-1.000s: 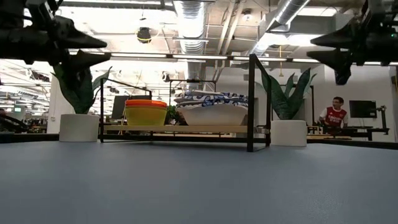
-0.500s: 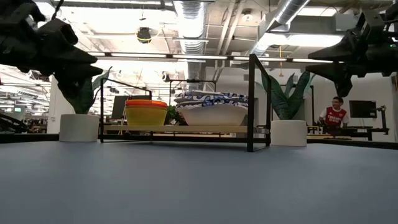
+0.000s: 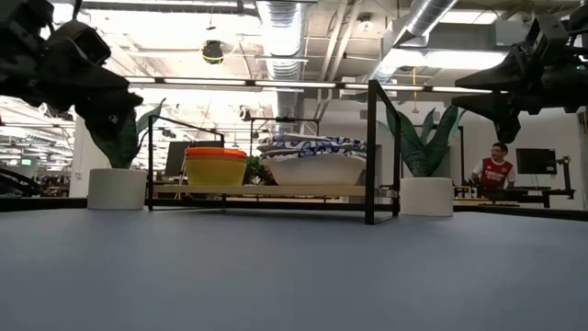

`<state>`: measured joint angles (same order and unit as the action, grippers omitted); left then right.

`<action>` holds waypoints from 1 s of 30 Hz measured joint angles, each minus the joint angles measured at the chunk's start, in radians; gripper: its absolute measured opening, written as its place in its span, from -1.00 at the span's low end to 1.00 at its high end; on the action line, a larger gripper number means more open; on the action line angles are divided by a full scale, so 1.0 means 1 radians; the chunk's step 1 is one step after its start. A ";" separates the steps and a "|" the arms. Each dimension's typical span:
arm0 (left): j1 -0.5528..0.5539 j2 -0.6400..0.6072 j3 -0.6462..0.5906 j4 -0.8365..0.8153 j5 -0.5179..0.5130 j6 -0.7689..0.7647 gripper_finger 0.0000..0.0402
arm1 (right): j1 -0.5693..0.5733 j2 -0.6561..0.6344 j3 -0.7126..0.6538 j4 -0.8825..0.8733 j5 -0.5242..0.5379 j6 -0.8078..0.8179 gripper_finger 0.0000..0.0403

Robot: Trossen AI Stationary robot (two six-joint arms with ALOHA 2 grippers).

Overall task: Place and stack bowls onto a shelf
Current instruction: Return to Home Position

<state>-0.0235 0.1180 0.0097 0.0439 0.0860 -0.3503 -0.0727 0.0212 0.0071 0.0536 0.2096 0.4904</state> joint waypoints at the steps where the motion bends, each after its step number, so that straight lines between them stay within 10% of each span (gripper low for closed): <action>1: 0.000 0.000 0.000 -0.003 -0.015 -0.009 -0.41 | 0.000 0.000 0.000 0.000 0.000 0.000 -0.12; 30: 0.001 0.000 -0.002 -0.018 -0.100 -0.003 -0.41 | 0.000 0.000 -0.001 -0.001 0.000 0.000 -0.12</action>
<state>-0.0227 0.1177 0.0082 0.0261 -0.0139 -0.3538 -0.0727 0.0212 0.0059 0.0525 0.2096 0.4900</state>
